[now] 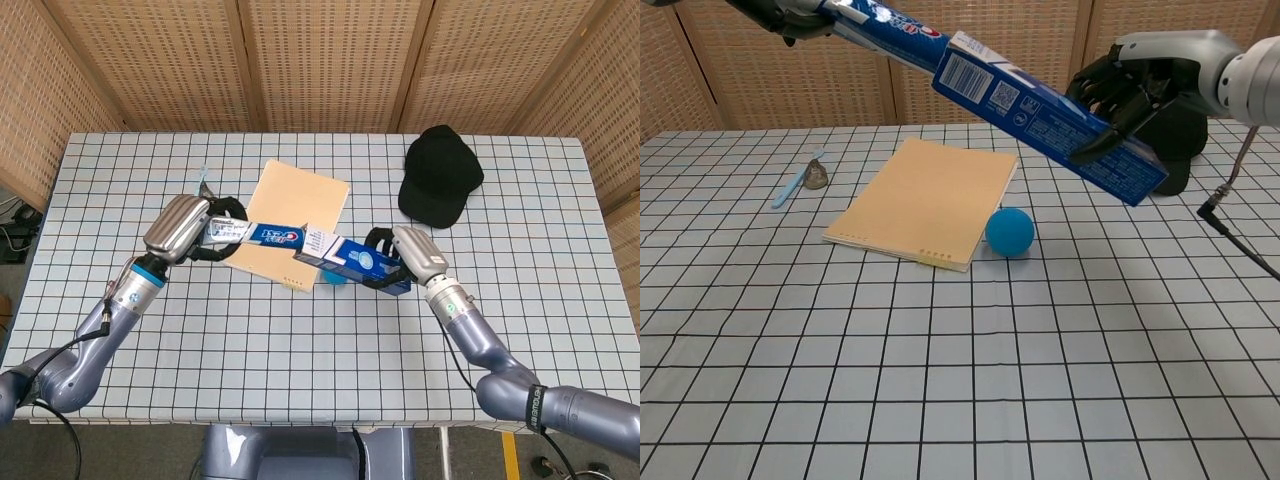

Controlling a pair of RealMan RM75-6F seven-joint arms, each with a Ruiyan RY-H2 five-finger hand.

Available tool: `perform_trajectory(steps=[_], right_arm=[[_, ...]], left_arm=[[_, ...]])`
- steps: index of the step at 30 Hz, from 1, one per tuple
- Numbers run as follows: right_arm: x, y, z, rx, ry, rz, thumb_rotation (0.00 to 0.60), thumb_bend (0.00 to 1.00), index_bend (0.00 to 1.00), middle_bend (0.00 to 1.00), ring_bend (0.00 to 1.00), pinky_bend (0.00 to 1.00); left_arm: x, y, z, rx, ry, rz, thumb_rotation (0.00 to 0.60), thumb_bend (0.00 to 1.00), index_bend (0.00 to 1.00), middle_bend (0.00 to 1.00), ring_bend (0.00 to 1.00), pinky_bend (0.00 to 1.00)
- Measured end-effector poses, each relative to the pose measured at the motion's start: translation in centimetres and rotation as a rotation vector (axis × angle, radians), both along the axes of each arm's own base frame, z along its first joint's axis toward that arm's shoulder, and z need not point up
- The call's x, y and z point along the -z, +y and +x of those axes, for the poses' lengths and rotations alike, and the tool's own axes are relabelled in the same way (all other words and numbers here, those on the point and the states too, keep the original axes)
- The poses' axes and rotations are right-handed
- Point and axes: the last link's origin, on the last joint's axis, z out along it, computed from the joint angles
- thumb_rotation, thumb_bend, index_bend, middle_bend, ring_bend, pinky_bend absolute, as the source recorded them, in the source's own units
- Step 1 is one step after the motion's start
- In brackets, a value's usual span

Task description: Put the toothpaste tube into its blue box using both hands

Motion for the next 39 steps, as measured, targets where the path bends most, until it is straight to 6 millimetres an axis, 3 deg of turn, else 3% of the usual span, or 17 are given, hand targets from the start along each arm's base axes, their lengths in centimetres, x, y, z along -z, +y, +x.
perform_trajectory(steps=[7, 19, 23, 29, 33, 39], right_arm=[[0.0, 0.1, -0.1, -0.002, -0.024, 0.028, 0.600, 0.17, 0.74, 0.58, 0.62, 0.66], [0.1, 0.5, 0.6, -0.032, -0.092, 0.078, 0.600, 0.17, 0.74, 0.58, 0.62, 0.66], [-0.2, 0.6, 0.8, -0.040, -0.129, 0.078, 0.600, 0.17, 0.74, 0.59, 0.62, 0.66], [-0.9, 0.4, 0.6, -0.044, -0.183, 0.050, 0.600, 0.17, 0.75, 0.59, 0.63, 0.66], [-1.2, 0.4, 0.3, -0.034, -0.221, 0.040, 0.600, 0.17, 0.75, 0.59, 0.63, 0.66], [-2.1, 0.3, -0.1, -0.001, -0.345, 0.005, 0.600, 0.17, 0.75, 0.59, 0.63, 0.66]], left_arm=[[0.6, 1.2, 0.4, -0.019, -0.012, -0.098, 0.600, 0.55, 0.88, 0.55, 0.54, 0.52], [1.1, 1.8, 2.6, 0.050, 0.035, -0.076, 0.600, 0.53, 0.84, 0.52, 0.52, 0.47], [1.2, 1.8, 3.5, 0.089, 0.092, -0.036, 0.600, 0.48, 0.72, 0.40, 0.40, 0.37], [1.0, 1.6, 5.2, 0.154, 0.176, 0.068, 0.600, 0.19, 0.24, 0.03, 0.04, 0.10], [0.3, 1.2, 6.6, 0.176, 0.167, 0.150, 0.600, 0.14, 0.15, 0.00, 0.00, 0.02], [-0.7, 0.4, 7.2, 0.182, 0.119, 0.185, 0.600, 0.13, 0.13, 0.00, 0.00, 0.02]])
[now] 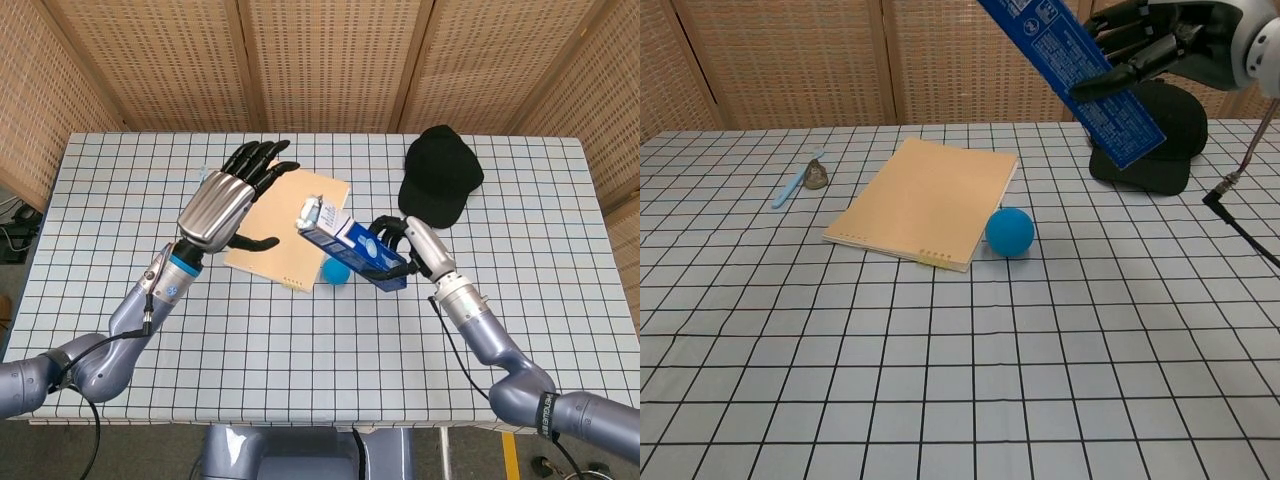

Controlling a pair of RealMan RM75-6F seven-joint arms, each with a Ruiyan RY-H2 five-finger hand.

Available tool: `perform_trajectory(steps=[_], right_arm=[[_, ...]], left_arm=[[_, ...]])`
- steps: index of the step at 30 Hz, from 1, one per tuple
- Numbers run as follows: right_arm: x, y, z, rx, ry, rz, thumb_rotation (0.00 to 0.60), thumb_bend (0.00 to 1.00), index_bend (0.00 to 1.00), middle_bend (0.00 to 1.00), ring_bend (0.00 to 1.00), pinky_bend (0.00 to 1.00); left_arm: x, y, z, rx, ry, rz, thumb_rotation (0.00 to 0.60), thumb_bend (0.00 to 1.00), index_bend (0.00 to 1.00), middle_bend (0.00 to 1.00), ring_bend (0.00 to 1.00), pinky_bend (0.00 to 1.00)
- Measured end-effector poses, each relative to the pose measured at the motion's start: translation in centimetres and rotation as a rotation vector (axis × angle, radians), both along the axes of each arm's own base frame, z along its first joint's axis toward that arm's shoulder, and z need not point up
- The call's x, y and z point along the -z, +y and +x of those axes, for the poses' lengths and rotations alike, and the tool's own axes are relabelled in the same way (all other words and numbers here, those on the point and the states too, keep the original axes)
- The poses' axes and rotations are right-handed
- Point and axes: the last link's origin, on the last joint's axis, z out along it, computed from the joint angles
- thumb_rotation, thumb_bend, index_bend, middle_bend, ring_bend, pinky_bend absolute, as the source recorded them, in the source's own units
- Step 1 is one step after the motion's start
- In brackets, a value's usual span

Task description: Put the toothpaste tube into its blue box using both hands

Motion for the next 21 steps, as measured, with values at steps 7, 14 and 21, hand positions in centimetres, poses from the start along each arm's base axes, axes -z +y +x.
perform_trajectory(steps=[7, 14, 21], right_arm=[[-1.0, -0.4, -1.6, 0.044, -0.068, -0.057, 0.600, 0.17, 0.75, 0.59, 0.63, 0.66], [-1.3, -0.4, -4.4, 0.074, 0.041, -0.133, 0.600, 0.17, 0.75, 0.59, 0.63, 0.66], [-0.6, 0.6, -8.6, 0.122, 0.313, -0.223, 0.600, 0.17, 0.75, 0.59, 0.63, 0.66]], left_arm=[[-0.9, -1.0, -2.0, -0.013, 0.005, 0.022, 0.600, 0.13, 0.14, 0.00, 0.00, 0.02], [-0.6, -2.4, -6.7, -0.090, 0.049, 0.036, 0.600, 0.13, 0.17, 0.00, 0.00, 0.02], [0.2, -4.2, -12.1, -0.176, 0.102, 0.068, 0.600, 0.14, 0.19, 0.00, 0.00, 0.02]])
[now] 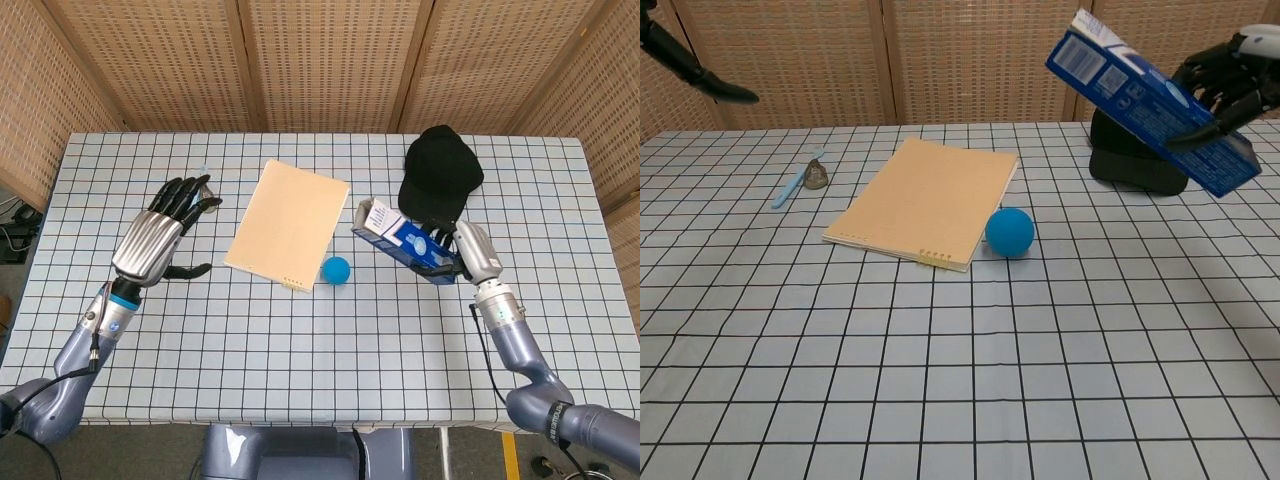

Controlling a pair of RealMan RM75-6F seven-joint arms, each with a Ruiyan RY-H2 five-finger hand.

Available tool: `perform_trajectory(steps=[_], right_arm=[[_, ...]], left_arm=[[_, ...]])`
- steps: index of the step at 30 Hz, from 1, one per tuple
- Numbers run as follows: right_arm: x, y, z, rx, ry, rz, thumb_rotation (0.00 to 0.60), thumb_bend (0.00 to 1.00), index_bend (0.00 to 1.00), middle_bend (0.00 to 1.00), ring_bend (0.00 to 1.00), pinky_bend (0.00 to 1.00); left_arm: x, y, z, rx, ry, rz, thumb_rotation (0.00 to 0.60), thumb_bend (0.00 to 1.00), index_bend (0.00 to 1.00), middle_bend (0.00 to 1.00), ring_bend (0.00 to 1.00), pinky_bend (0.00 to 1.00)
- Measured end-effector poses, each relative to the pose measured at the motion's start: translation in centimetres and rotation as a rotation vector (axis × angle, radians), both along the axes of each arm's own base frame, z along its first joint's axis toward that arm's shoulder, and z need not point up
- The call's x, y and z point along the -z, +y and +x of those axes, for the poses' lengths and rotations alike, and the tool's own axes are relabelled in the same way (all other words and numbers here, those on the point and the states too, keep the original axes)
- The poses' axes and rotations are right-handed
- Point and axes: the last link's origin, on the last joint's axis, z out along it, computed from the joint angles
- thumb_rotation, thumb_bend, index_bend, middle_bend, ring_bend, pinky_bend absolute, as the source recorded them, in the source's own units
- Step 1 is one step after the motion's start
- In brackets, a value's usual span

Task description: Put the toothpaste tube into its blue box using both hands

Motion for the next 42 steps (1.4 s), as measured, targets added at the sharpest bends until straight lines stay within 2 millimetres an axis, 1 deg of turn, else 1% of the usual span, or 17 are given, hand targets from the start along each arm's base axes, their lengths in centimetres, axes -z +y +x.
perform_trajectory(steps=[4, 6, 12, 14, 15, 16, 17, 18, 19, 20, 21, 22, 24, 29, 32, 37, 42], right_arm=[[1.2, 1.0, -2.2, 0.044, 0.153, -0.012, 0.600, 0.17, 0.74, 0.59, 0.63, 0.66], [2.3, 1.8, -3.1, 0.067, 0.216, 0.001, 0.600, 0.17, 0.74, 0.59, 0.63, 0.66], [5.8, 3.7, -4.8, 0.101, 0.315, 0.044, 0.600, 0.17, 0.73, 0.58, 0.63, 0.66], [6.8, 4.1, -5.2, 0.103, 0.346, 0.048, 0.600, 0.17, 0.70, 0.54, 0.59, 0.64], [7.2, 4.3, -5.3, 0.101, 0.357, 0.050, 0.600, 0.17, 0.64, 0.48, 0.52, 0.58], [7.6, 4.5, -5.4, 0.097, 0.368, 0.054, 0.600, 0.16, 0.53, 0.36, 0.40, 0.46], [7.9, 4.8, -5.4, 0.092, 0.382, 0.060, 0.600, 0.16, 0.40, 0.21, 0.24, 0.30], [8.1, 4.9, -5.5, 0.089, 0.394, 0.063, 0.600, 0.15, 0.31, 0.13, 0.14, 0.19], [8.1, 5.0, -5.5, 0.086, 0.408, 0.065, 0.600, 0.14, 0.19, 0.04, 0.04, 0.08], [8.2, 5.1, -5.5, 0.082, 0.428, 0.066, 0.600, 0.13, 0.13, 0.01, 0.00, 0.04], [8.2, 5.1, -5.4, 0.079, 0.443, 0.065, 0.600, 0.12, 0.07, 0.00, 0.00, 0.01], [8.2, 5.2, -5.3, 0.075, 0.458, 0.061, 0.600, 0.12, 0.04, 0.00, 0.00, 0.00], [8.1, 5.4, -4.9, 0.064, 0.484, 0.042, 0.600, 0.11, 0.01, 0.00, 0.00, 0.00], [6.8, 6.7, -3.7, 0.038, 0.507, -0.023, 0.600, 0.11, 0.01, 0.00, 0.00, 0.00], [5.6, 8.0, -3.7, 0.012, 0.527, -0.050, 0.600, 0.11, 0.01, 0.00, 0.00, 0.00], [3.5, 10.6, -4.7, -0.034, 0.588, -0.098, 0.600, 0.11, 0.01, 0.00, 0.00, 0.00], [1.0, 14.5, -7.0, -0.072, 0.655, -0.164, 0.600, 0.11, 0.01, 0.00, 0.00, 0.00]], left_arm=[[0.5, -1.1, -2.3, -0.032, 0.005, 0.010, 0.600, 0.14, 0.20, 0.00, 0.00, 0.03], [0.8, -1.7, -3.2, -0.038, 0.003, 0.010, 0.600, 0.14, 0.20, 0.00, 0.00, 0.03], [1.2, -3.4, -5.5, -0.040, 0.002, 0.009, 0.600, 0.14, 0.20, 0.00, 0.00, 0.03], [1.3, -3.8, -6.3, -0.041, 0.006, 0.012, 0.600, 0.14, 0.20, 0.00, 0.00, 0.03], [1.2, -4.1, -6.8, -0.044, 0.008, 0.015, 0.600, 0.14, 0.20, 0.00, 0.00, 0.03], [1.1, -4.4, -7.2, -0.047, 0.010, 0.017, 0.600, 0.14, 0.20, 0.00, 0.00, 0.02], [1.1, -4.6, -7.6, -0.050, 0.010, 0.019, 0.600, 0.14, 0.20, 0.00, 0.00, 0.02], [1.0, -4.8, -8.0, -0.054, 0.011, 0.021, 0.600, 0.14, 0.20, 0.00, 0.00, 0.02], [0.9, -5.0, -8.3, -0.058, 0.010, 0.023, 0.600, 0.14, 0.20, 0.00, 0.00, 0.02], [0.8, -5.1, -8.5, -0.061, 0.009, 0.025, 0.600, 0.14, 0.19, 0.00, 0.00, 0.02], [0.6, -5.3, -8.8, -0.063, 0.007, 0.028, 0.600, 0.14, 0.19, 0.00, 0.00, 0.02], [0.5, -5.5, -9.1, -0.068, 0.005, 0.032, 0.600, 0.14, 0.19, 0.00, 0.00, 0.01], [0.2, -5.9, -9.6, -0.077, 0.007, 0.043, 0.600, 0.14, 0.18, 0.00, 0.00, 0.00], [-0.3, -7.7, -11.0, -0.097, 0.030, 0.081, 0.600, 0.14, 0.15, 0.00, 0.00, 0.00], [-0.2, -9.0, -11.7, -0.108, 0.055, 0.102, 0.600, 0.14, 0.13, 0.00, 0.00, 0.00], [0.1, -11.6, -13.3, -0.141, 0.101, 0.134, 0.600, 0.14, 0.11, 0.00, 0.00, 0.00], [0.8, -14.8, -15.1, -0.167, 0.128, 0.127, 0.600, 0.14, 0.11, 0.00, 0.00, 0.00]])
